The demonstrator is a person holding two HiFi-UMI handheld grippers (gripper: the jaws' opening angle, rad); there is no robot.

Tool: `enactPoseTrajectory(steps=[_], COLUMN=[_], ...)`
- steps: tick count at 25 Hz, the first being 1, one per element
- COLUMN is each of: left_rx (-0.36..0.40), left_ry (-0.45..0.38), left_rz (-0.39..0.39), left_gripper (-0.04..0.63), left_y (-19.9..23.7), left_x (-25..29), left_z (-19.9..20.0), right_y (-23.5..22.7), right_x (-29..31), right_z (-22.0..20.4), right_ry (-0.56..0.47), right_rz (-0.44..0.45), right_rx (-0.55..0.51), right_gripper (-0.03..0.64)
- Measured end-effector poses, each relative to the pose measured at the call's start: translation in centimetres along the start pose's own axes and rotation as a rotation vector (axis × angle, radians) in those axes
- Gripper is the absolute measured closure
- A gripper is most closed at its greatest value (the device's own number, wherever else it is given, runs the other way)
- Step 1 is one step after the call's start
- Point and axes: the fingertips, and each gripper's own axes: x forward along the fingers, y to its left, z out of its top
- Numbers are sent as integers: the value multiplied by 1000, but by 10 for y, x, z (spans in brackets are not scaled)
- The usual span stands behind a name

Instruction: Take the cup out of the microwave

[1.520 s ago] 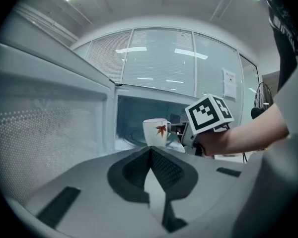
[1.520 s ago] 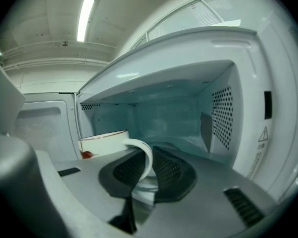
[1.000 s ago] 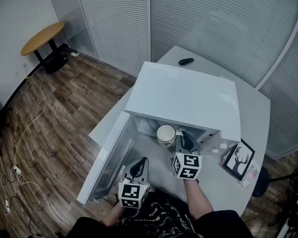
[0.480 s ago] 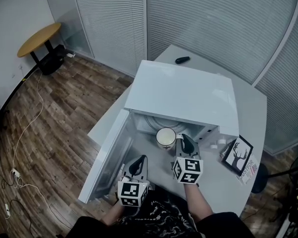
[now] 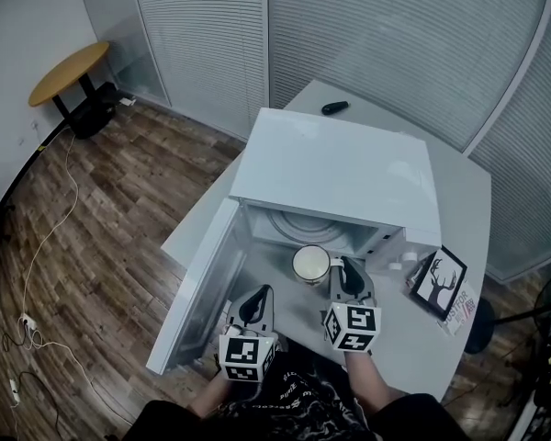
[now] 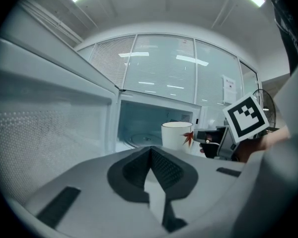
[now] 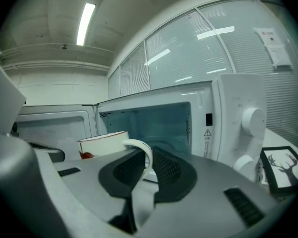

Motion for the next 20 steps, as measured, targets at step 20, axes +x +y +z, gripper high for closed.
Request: enactPoseTrajectory(steps=[20], left_rx=[-5], left_ry=[-17], left_rz=[-15], left_gripper=[589], left_y=[-10], left_x=[1], left_z=[3], right_y=[-8], right_x=[-48], right_z=[-18], right_ry=[24], right_rz=[-9], right_rx=[9], right_gripper=[569])
